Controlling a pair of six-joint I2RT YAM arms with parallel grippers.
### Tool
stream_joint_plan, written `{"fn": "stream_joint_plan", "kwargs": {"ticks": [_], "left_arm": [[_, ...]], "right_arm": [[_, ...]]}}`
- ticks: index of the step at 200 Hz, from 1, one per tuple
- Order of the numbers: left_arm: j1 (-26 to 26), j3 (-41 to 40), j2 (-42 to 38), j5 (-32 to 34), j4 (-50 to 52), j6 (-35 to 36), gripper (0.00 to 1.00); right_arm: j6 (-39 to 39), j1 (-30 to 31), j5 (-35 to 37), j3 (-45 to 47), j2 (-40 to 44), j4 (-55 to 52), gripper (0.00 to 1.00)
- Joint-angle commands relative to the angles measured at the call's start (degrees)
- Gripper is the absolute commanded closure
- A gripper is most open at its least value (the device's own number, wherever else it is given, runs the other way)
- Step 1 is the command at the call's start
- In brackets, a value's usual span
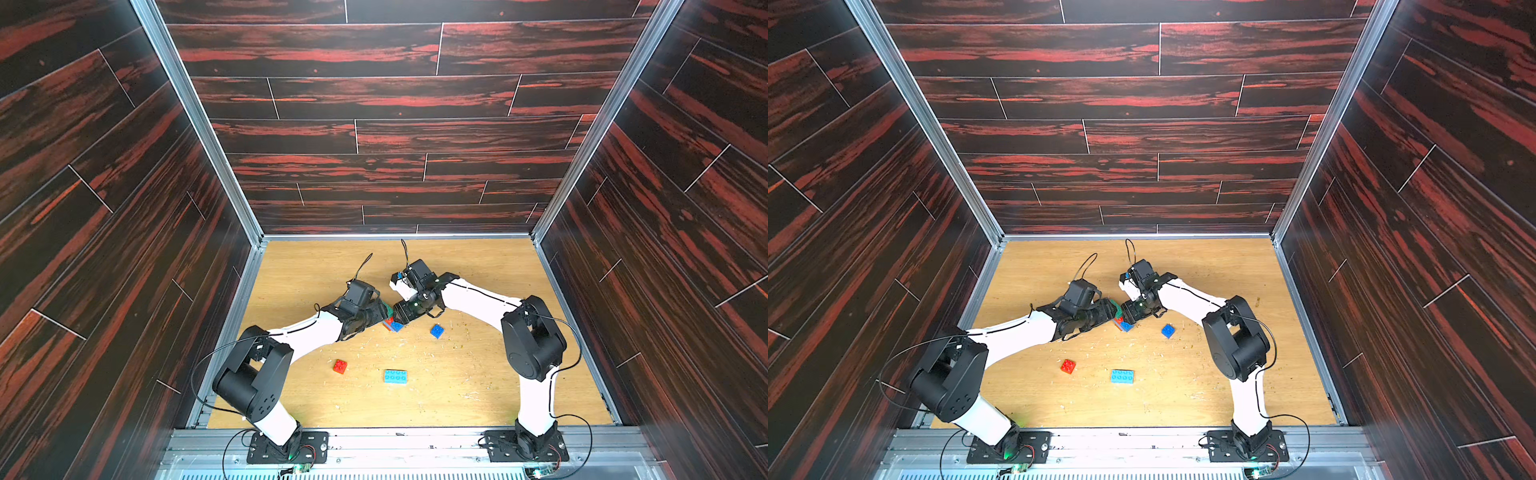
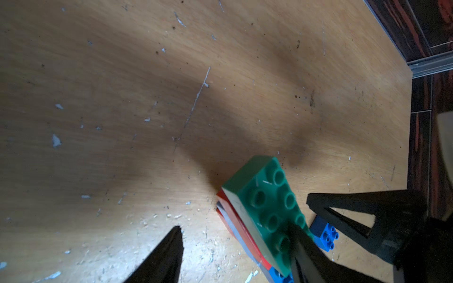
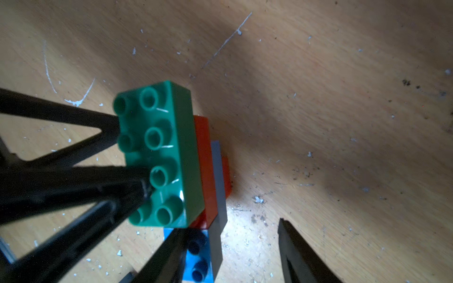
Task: Assemble a heart with lego
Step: Assemble the lego brick with the lego brick.
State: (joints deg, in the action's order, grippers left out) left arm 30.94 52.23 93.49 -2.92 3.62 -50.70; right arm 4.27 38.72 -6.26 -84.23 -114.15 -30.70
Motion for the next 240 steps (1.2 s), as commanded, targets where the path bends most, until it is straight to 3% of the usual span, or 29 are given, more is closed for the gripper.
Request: {"fn": "stream_joint_plan", "kwargs": {"ticks": [1,31,112,240], "left_arm": [[1.18,-4.65,2.19,5.38,17.14,0.42,0.31],[1.23,-4.12,0.77,7.15,19.25,0.68,0.31],[1.90,3.24,5.24,3.65,15.66,0.69,0.31],[2.72,6.31,3.73,5.32,15.76,0.38,0.26]], "right_arm": [[0.30,-0.06,2.56,2.72,-2.23,-0.94,0.38],[0.06,-0.09,1.86,3.69,-1.14,0.13,0.39],[-0.04,-0.07,1.02,3.88,-0.73,1.02,0.38],[-0.03,-0.05,0.83,4.94,1.16,1.96,0.37]]}}
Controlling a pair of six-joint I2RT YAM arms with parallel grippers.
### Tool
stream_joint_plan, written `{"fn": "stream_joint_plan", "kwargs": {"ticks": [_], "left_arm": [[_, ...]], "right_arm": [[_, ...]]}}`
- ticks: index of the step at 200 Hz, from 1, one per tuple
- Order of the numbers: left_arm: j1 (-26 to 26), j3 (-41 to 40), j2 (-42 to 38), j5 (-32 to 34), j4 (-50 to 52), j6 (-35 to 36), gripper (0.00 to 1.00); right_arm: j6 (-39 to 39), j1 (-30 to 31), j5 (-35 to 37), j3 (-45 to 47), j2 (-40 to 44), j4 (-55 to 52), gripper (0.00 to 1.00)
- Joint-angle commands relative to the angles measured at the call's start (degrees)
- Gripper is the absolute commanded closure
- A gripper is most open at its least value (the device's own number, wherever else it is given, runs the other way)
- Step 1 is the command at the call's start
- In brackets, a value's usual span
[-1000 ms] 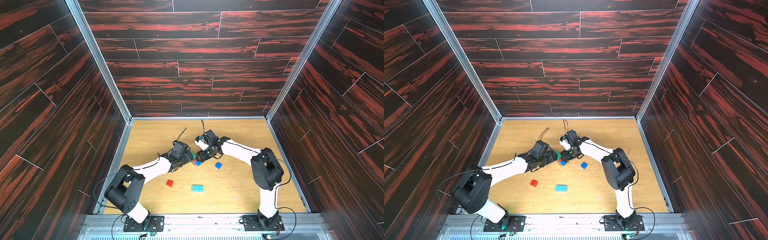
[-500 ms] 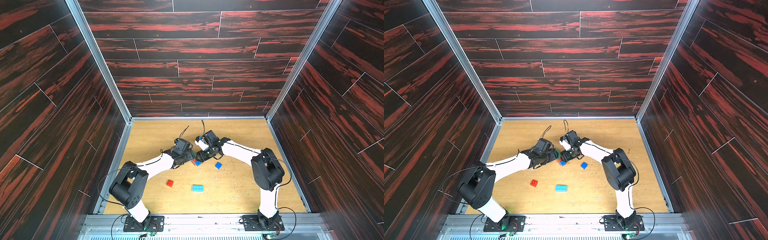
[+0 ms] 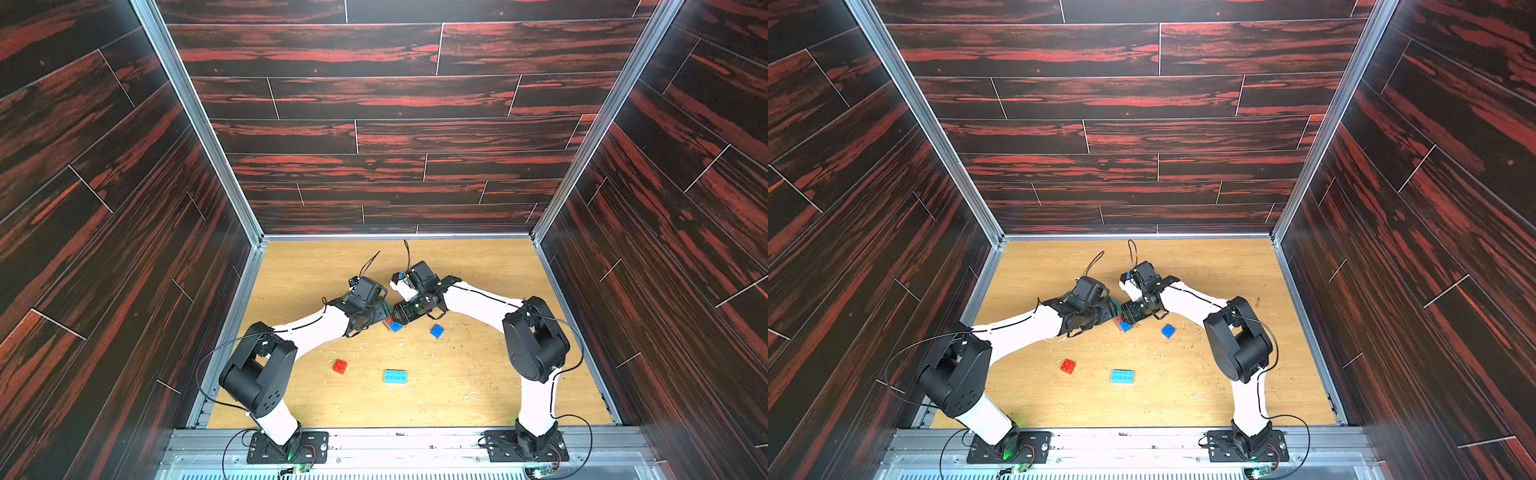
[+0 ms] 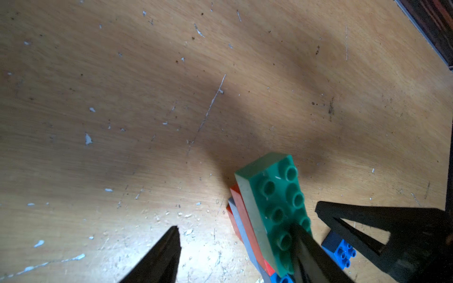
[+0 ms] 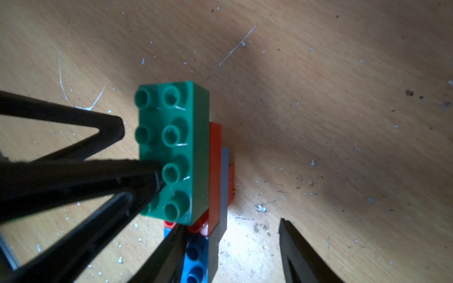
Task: Assemble a heart with lego
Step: Assemble the lego brick with the lego brick.
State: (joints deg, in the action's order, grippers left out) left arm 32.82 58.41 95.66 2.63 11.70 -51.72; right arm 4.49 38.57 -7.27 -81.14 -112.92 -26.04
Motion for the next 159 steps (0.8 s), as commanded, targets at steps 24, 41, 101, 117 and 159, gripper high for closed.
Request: {"fn": "stream_joint_plan", "kwargs": {"ticks": [24,41,101,117,159], "left_arm": [[0.92,-0.39,2.30,-1.20,4.65,-0.18,0.26],[0.84,-2.04,3.12,-0.95,2.28,-2.87,0.26],[1.88,-7.08,6.26,2.83,5.89,-4.96,0.28],[2.36,-7.19,6.21,4.37,8.63,-4.37,0.29],[2.07,-4.74,2.55,5.82,10.02,-3.09,0.29]], "right_arm": [[-0.36,0.10,1.51,2.30,-0.15,-2.44,0.37],[-0.19,0.10,1.54,2.45,-0.39,-2.43,0.37],[0.14,0.11,2.84,3.01,-0.72,-2.17,0.38],[0.06,0.11,2.45,2.87,-0.64,-2.04,0.38],[0.43,0.10,2.34,2.32,-0.63,-2.47,0.38]]}}
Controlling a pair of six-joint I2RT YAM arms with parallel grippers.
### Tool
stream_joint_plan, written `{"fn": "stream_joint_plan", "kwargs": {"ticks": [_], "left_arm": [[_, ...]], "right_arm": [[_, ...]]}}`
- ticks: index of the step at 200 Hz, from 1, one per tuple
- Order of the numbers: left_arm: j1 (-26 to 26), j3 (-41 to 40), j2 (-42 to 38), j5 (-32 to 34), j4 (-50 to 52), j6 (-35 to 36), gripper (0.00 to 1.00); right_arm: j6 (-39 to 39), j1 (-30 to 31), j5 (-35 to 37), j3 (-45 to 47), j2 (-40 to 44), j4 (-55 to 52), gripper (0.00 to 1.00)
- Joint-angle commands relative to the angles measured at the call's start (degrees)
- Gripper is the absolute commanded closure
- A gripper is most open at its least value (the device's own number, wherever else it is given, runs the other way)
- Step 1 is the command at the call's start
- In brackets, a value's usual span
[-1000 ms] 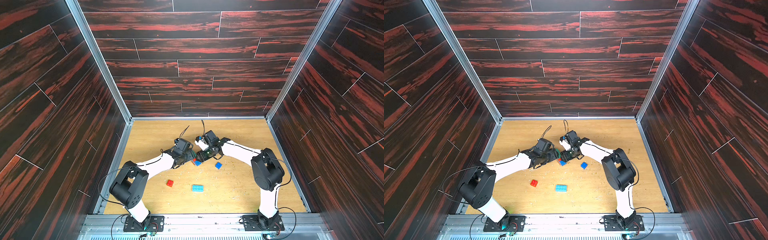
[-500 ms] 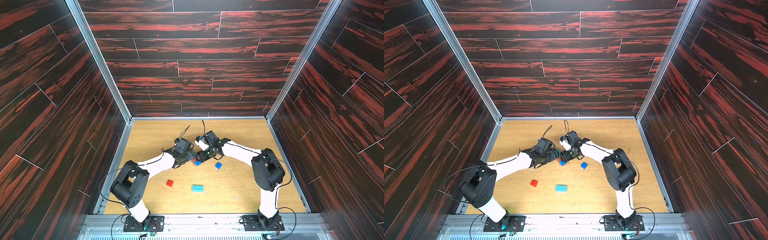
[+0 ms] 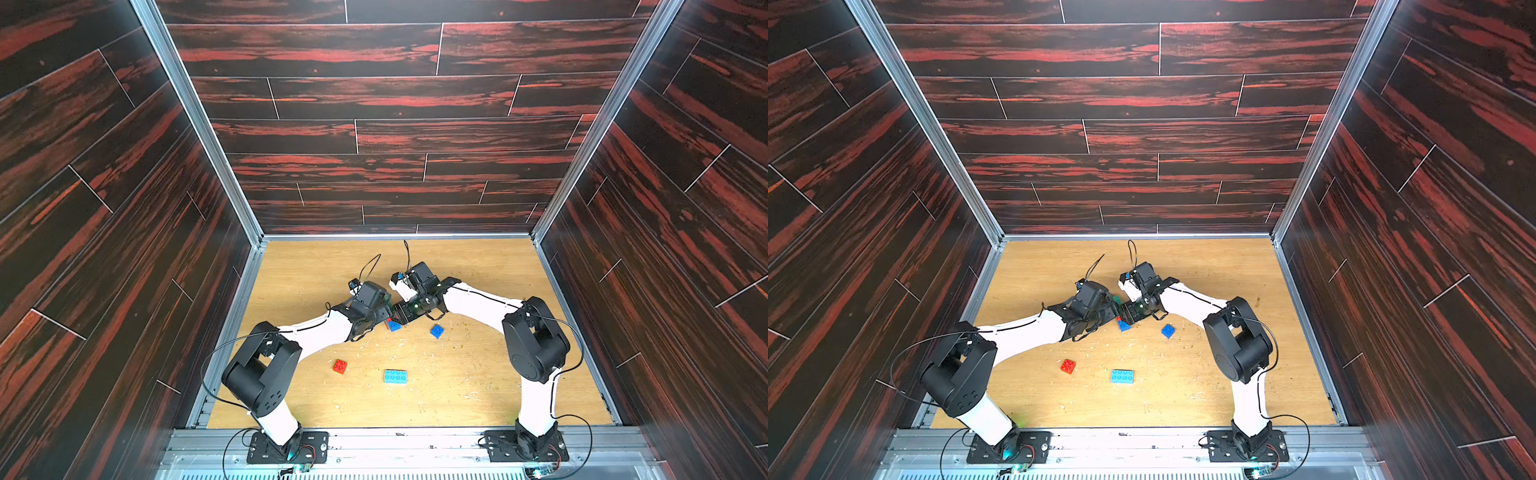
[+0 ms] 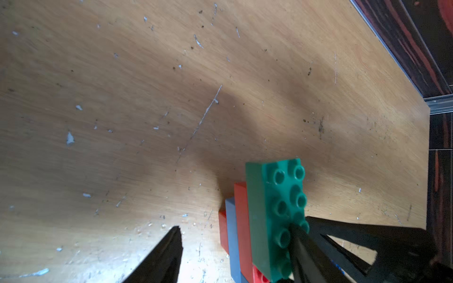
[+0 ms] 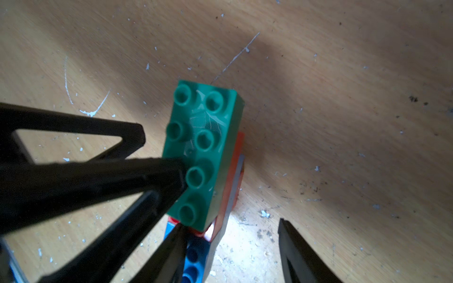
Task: Assemble a heart with lego
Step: Assemble the lego brick with the lego brick.
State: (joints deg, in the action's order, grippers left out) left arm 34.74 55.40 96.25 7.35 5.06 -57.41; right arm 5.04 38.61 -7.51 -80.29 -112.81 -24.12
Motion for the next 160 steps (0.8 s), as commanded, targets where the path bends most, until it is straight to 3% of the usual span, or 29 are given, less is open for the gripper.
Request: {"fn": "stream_joint_plan", "kwargs": {"ticks": [1,68,160], "left_arm": [[0.15,-1.53,1.90,1.09,16.70,2.67,0.29],[-0.72,5.79,-4.11,-0.10,13.58,5.26,0.27],[-4.15,3.22,-6.34,-2.58,10.50,6.50,0.27]], "right_arm": [[-0.07,0.06,2.67,1.42,-0.74,-4.38,0.38],[-1.66,0.06,3.11,0.20,-0.85,-6.27,0.38],[-2.72,0.41,2.03,-4.30,-1.90,-8.66,0.38]]}}
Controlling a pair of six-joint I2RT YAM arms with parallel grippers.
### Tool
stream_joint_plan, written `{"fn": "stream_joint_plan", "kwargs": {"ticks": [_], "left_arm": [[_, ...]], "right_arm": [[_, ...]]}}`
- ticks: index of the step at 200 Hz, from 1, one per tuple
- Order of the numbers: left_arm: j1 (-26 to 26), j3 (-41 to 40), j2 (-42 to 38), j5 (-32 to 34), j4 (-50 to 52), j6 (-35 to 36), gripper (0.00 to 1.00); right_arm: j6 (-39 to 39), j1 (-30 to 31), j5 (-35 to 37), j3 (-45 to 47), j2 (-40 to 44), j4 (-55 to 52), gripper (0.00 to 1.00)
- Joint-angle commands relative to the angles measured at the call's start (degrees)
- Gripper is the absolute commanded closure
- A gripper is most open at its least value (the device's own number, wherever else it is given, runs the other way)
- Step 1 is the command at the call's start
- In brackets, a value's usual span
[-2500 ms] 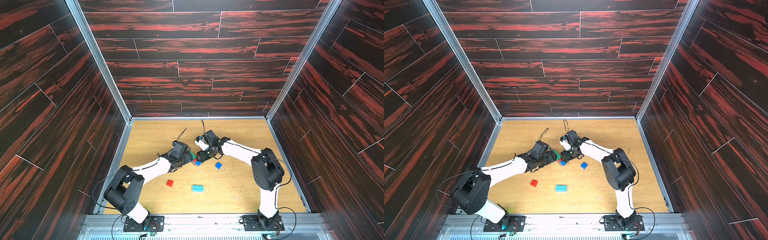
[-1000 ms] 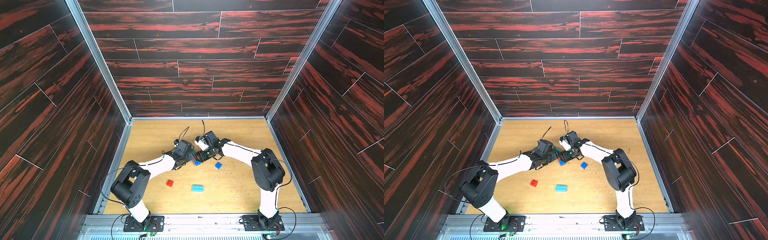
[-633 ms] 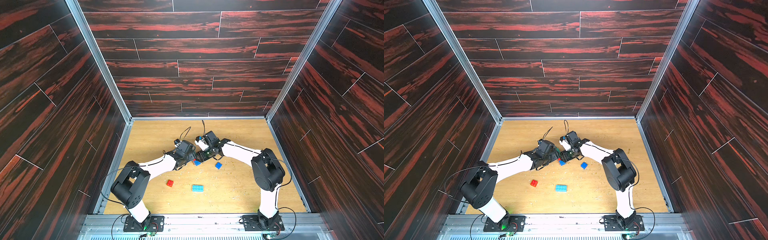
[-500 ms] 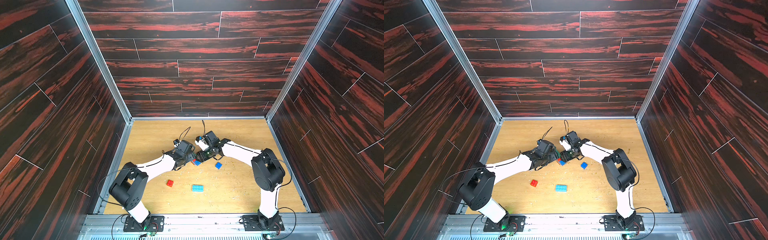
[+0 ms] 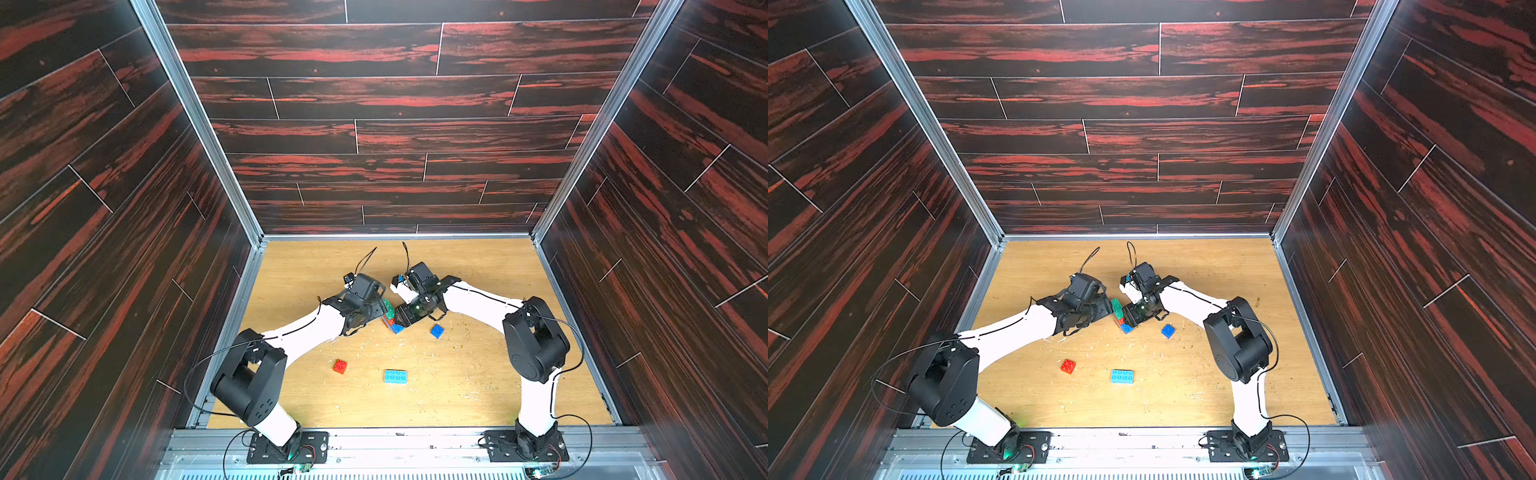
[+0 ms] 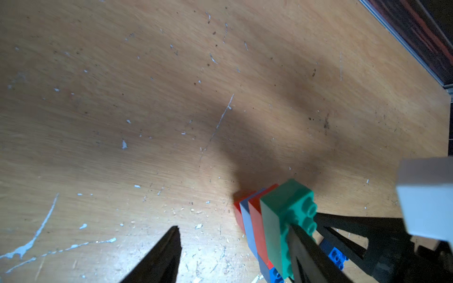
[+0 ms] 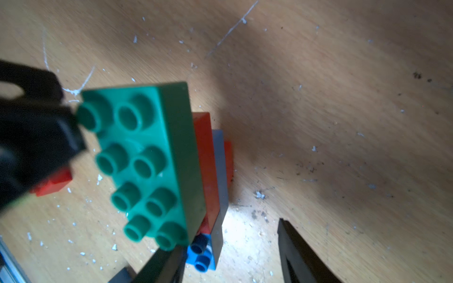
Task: Assemble a heart with lego
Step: Assemble the lego brick with the lego brick, then pick up the lego brick from the center of the board.
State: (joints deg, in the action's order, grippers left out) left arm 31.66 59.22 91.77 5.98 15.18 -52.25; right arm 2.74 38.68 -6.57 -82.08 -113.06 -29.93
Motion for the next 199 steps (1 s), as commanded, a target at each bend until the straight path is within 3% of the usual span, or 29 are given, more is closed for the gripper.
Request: {"fn": "stream_joint_plan", "kwargs": {"ticks": [1,96,134,175,199], "left_arm": [[-1.07,-0.60,-1.85,-1.26,0.38,1.40,0.27],[-2.50,-3.27,-2.52,-3.06,-0.74,2.06,0.28],[-2.74,-6.11,-7.02,-2.48,-1.31,5.03,0.28],[-4.70,-11.01,-14.89,0.47,-1.16,10.27,0.26],[-6.56,-12.85,-18.65,-0.73,-1.03,13.33,0.25]], "right_arm": [[-0.35,0.35,1.11,-2.58,-1.65,-2.89,0.38],[-0.89,0.92,2.08,-6.87,-3.63,-5.17,0.38],[-0.01,1.71,2.71,-5.94,1.93,-5.16,0.34],[2.15,8.23,10.73,8.34,14.40,-4.07,0.32],[4.26,14.27,11.40,19.04,21.66,-0.24,0.32]]}}
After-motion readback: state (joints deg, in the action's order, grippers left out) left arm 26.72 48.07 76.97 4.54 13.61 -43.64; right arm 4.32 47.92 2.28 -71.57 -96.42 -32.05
